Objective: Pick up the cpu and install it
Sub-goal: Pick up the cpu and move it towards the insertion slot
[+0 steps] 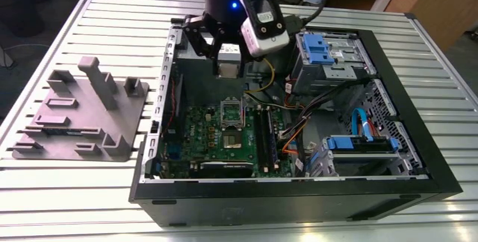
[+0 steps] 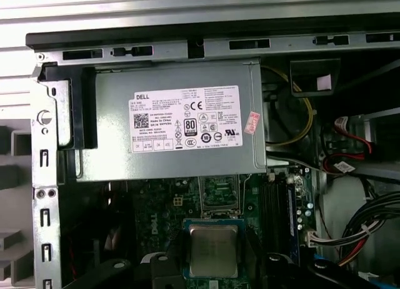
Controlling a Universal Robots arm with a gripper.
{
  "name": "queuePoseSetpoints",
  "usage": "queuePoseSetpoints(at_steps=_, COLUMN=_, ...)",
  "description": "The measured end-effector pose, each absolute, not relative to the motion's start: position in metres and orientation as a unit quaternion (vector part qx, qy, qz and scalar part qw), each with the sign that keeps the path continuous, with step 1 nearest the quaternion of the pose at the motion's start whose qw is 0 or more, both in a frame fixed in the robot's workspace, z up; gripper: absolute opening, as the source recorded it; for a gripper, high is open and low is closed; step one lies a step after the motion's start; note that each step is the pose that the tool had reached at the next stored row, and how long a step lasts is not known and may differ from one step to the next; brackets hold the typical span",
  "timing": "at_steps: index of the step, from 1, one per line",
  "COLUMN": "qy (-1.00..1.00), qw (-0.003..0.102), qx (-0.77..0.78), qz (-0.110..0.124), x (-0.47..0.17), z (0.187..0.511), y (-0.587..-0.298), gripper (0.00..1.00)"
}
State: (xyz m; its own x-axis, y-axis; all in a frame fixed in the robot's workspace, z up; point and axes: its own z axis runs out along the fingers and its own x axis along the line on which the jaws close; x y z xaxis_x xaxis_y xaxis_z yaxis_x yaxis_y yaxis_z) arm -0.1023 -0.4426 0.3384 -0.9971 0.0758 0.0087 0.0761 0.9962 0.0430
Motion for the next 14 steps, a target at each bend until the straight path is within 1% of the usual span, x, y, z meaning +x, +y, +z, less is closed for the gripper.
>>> queuePoseSetpoints(at_steps=14, qy=-0.999, qw=0.004, qx=-0.038, qz=-0.022, x=-0.102, z=0.314, y=-0.461, gripper=0.47)
